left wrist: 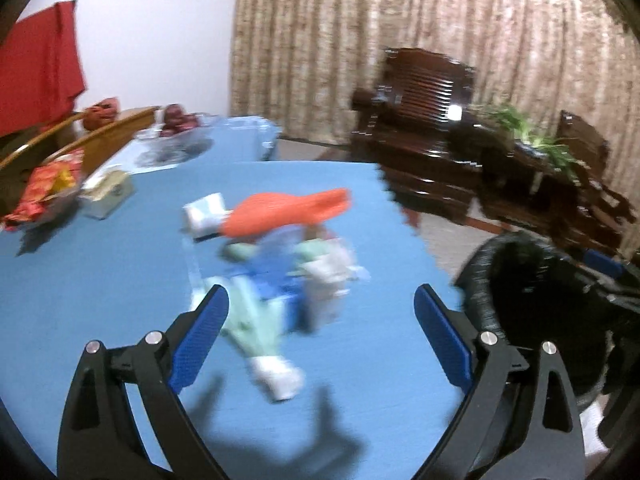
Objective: Collect trash
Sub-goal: 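Reach the left tool to the green rubber gloves and grasp them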
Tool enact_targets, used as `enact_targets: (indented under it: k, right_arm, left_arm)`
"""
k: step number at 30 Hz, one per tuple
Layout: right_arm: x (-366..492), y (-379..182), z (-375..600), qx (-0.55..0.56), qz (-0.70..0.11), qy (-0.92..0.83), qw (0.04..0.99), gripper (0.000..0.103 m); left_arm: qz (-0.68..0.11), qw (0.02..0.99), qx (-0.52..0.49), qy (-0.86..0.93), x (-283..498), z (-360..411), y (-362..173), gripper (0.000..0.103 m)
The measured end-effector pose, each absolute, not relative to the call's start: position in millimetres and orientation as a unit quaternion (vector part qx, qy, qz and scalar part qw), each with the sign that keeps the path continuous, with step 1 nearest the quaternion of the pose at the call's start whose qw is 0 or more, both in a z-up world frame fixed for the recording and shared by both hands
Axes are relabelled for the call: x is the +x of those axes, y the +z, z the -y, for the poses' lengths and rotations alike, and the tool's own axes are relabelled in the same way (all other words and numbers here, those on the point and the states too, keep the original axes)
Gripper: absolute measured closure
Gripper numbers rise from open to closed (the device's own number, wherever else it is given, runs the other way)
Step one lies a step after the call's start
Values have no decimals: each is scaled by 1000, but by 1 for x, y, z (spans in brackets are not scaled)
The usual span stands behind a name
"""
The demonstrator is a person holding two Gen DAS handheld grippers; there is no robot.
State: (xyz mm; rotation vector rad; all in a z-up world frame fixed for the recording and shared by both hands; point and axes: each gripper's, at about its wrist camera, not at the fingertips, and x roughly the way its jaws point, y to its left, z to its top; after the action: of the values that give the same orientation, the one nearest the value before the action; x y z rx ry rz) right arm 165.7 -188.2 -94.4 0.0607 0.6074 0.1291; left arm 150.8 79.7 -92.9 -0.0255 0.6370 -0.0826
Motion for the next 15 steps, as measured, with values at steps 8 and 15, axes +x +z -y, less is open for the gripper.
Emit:
enact_targets:
  k: [8,15]
  right_arm:
    - [189,-106,124,6,-300,125,946,10]
    - [203,-125,101,-4,-318,134,939,14]
  left_arm:
    - [-324,945,-29,14,152,-129,-109,12]
    - [-361,932,-43,8,160,-133,-144,25]
